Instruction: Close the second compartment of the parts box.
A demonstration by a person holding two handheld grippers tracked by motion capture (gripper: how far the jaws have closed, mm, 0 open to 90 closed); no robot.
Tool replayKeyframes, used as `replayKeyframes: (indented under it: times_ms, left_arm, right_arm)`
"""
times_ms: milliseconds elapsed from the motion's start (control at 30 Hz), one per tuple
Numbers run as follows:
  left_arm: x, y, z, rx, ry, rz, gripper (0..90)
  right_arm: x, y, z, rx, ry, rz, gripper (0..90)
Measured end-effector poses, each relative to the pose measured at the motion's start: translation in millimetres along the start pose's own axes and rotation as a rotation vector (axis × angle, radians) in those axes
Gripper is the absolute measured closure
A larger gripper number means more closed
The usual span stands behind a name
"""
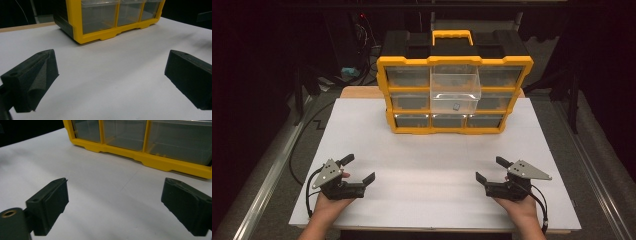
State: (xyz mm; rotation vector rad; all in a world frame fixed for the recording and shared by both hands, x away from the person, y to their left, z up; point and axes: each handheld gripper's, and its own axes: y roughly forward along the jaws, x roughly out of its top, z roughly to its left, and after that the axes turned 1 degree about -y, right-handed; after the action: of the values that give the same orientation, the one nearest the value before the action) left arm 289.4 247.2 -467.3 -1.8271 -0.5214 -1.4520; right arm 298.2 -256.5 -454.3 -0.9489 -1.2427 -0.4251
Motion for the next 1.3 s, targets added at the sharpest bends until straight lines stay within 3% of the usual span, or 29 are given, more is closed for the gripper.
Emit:
replayKeyframes:
  times_ms: [300, 400, 700, 1000, 1133, 1300]
  left_arm:
    - [-0.3, 1.2, 1.4, 0.0, 0.002, -0.001, 0.3]
    - [-0.5, 2.2, 0.8, 0.0, 0.0, -0.001, 0.3]
    - [-0.3, 0.5, 0.3, -0.003, 0.005, -0.003, 0.3]
    - [-0.1, 1.1, -0.3, -0.007, 0.008, -0.002, 0.3]
    - [-0.2, 1.0, 0.7, -0.006, 0.005, -0.002, 0.3]
    - [-0.3, 0.9, -1.4, -0.013, 0.007, -0.003, 0.3]
  right_arm:
    - [-1.1, 1.2, 2.2, -0.001, -0.033, 0.009, 25.6]
    - [-1.9, 0.9, -0.2, -0.001, -0.023, 0.011, 31.2]
    - [-1.7, -1.8, 1.9, 0.005, -0.029, 0.009, 60.3]
    - [-1.3, -2.5, 1.4, -0.002, -0.025, 0.015, 76.9]
    - [2.4, -5.5, 2.1, -0.013, -0.023, -0.001, 90.0]
    - [3.2, -2.2, 6.6, -0.023, -0.033, -0.011, 90.0]
